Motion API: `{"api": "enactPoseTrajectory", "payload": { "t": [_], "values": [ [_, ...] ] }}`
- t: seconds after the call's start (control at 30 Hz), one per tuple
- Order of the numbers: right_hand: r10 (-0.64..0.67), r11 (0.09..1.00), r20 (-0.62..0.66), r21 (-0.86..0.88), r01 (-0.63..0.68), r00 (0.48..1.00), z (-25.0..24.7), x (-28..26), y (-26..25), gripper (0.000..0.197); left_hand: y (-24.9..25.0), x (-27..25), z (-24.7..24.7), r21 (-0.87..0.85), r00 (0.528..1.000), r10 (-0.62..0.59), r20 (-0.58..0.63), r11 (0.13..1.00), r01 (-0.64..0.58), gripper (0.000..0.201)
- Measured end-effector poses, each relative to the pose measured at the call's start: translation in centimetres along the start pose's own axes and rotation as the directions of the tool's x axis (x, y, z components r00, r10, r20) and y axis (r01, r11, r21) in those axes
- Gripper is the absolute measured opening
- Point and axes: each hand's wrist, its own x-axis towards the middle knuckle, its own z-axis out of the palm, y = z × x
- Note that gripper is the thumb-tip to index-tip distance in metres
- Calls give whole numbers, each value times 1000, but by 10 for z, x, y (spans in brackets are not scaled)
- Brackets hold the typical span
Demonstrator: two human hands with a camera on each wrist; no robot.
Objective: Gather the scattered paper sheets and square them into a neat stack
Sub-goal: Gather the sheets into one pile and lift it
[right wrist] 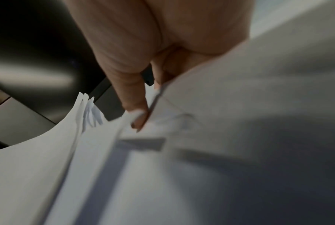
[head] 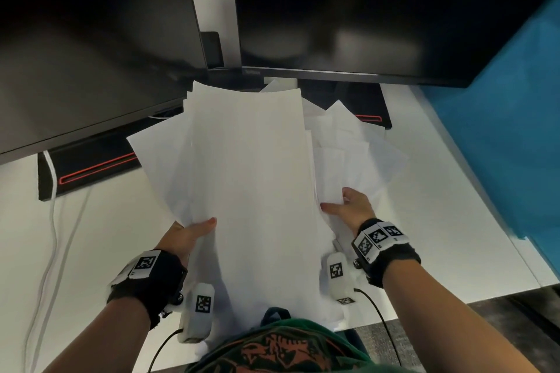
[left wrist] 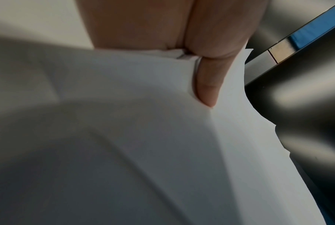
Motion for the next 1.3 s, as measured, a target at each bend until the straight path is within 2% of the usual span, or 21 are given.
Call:
{"api": "enactPoseTrajectory", "payload": {
  "t": [0.07,0.13,0.2,0.27,0.4,0.5,0.6,0.73,0.87,0.93,1.0,1.07,1.17,1.2,1.3],
  "values": [
    [3,999,76,-53,1,997,4,-4,0,36,-1,2,-1,2,1000,-8,7,1000,8,14],
    [2,995,86,-100,6,996,4,-6,2,33,-1,2,-2,3,1000,-22,18,1000,21,12],
    [-20,993,-29,-114,16,999,-4,-7,4,30,-1,0,-2,-7,999,-22,24,1000,22,9],
    [-19,995,-209,-96,-1,978,-16,-7,9,29,-2,-2,-1,-19,1000,3,9,1000,-2,11],
    [25,999,-491,43,-4,871,-42,-11,14,28,-3,-2,-1,1,1000,5,1,1000,-5,10],
    [8,993,-623,97,67,783,-54,-20,10,28,-4,0,-3,38,1000,-6,-14,999,7,5],
    [57,975,-743,184,123,667,-60,-28,9,26,-6,0,-6,44,1000,3,-30,999,-2,11],
    [239,895,-796,403,193,555,-64,-31,9,30,-6,-3,-4,62,999,29,-27,998,-27,10],
    [376,780,-781,557,285,498,-68,-30,4,35,-4,-11,-2,55,996,77,-55,996,-74,10],
    [396,751,-760,591,294,516,-70,-29,-2,35,-5,-11,-3,58,996,70,-57,996,-67,12],
    [407,726,-715,631,274,568,-68,-29,-6,36,-4,-12,-3,72,996,69,-52,995,-65,13],
    [379,760,-664,621,192,644,-58,-31,-8,35,-5,-12,-3,96,997,60,-55,994,-54,13],
    [308,797,-551,594,106,776,-36,-34,0,11,-7,-9,-6,126,996,51,-67,991,-42,7],
    [277,814,-513,575,86,812,-29,-36,4,11,-8,-8,-7,127,995,56,-80,991,-45,5],
    [141,894,-404,444,58,904,-16,-45,13,18,-7,-7,-6,114,996,43,-77,993,-35,26]
  ]
}}
